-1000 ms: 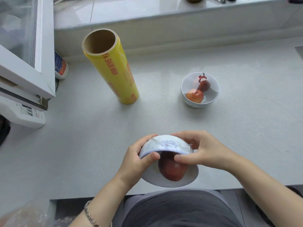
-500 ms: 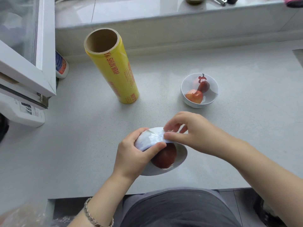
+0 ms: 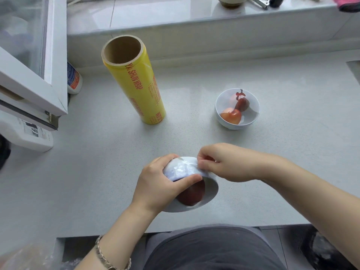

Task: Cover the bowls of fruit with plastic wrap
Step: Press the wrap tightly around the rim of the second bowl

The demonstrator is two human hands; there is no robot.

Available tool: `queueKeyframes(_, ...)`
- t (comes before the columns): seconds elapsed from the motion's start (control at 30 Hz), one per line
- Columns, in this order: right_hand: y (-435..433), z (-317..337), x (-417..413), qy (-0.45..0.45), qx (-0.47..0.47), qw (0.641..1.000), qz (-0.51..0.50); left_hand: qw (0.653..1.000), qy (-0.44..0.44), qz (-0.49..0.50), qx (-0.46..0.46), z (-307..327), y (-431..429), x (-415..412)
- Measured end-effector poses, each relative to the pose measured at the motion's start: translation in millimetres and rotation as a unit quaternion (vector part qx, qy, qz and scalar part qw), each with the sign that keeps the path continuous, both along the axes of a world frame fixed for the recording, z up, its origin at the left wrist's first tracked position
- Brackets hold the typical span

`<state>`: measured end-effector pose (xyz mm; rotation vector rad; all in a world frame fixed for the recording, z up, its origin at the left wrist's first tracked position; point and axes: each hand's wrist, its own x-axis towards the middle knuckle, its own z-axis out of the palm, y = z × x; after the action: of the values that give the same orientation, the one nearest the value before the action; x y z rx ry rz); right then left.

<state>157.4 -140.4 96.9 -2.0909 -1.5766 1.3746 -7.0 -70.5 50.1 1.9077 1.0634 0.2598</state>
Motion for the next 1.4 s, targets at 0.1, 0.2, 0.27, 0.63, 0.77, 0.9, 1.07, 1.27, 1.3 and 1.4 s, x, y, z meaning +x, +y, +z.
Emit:
queueKeyframes(0.1, 1.0, -0.9, -0.1, 0.025, 0.006, 0.998, -0.06, 1.0, -0.005, -0.009, -0.023, -0.1, 0.4, -0.6)
queueKeyframes(0.2, 2.8, -4.6, 3.3, 0.064, 0.008, 0.992, -0.107, 0.999, -0.015, -0.015, -0.034, -0.4, 0.6, -0.5)
queueKeyframes(0.27, 3.5, -8.9, 5.7, 0.095, -0.011, 0.988, -0.118, 0.999, -0.017, -0.014, -0.043, -1.4, 0.5, 0.5)
queueKeyframes(0.63, 5.5, -31.4, 2.3, 0.244, -0.003, 0.937, -0.251, 0.997, 0.023, -0.074, -0.009, -0.4, -3.1, 8.8)
queueKeyframes(0.77, 5.3, -46.1, -14.8, 0.296, 0.107, 0.868, -0.383, 0.997, -0.002, -0.071, 0.041, -1.3, -7.2, 8.3)
queueKeyframes(0.9, 10.4, -54.8, -17.1, 0.277, 0.14, 0.844, -0.438, 0.997, -0.043, -0.054, 0.034, -2.4, -7.2, 7.6)
queueKeyframes(1.07, 13.3, -57.1, -14.2, 0.161, 0.118, 0.907, -0.37, 0.996, -0.092, -0.022, -0.002, -7.6, -8.1, 5.3)
queueKeyframes(1.27, 11.1, -56.1, -3.4, 0.178, 0.007, 0.93, -0.323, 0.988, -0.127, 0.003, -0.089, -12.1, -13.7, 4.0)
queueKeyframes(1.3, 8.6, -56.5, -1.2, 0.18, -0.016, 0.931, -0.316, 0.988, -0.125, 0.0, -0.092, -13.1, -15.6, 4.1)
queueKeyframes(1.4, 2.6, -58.0, 8.9, 0.103, -0.026, 0.947, -0.304, 0.99, -0.111, 0.004, -0.087, -14.6, -17.8, 3.4)
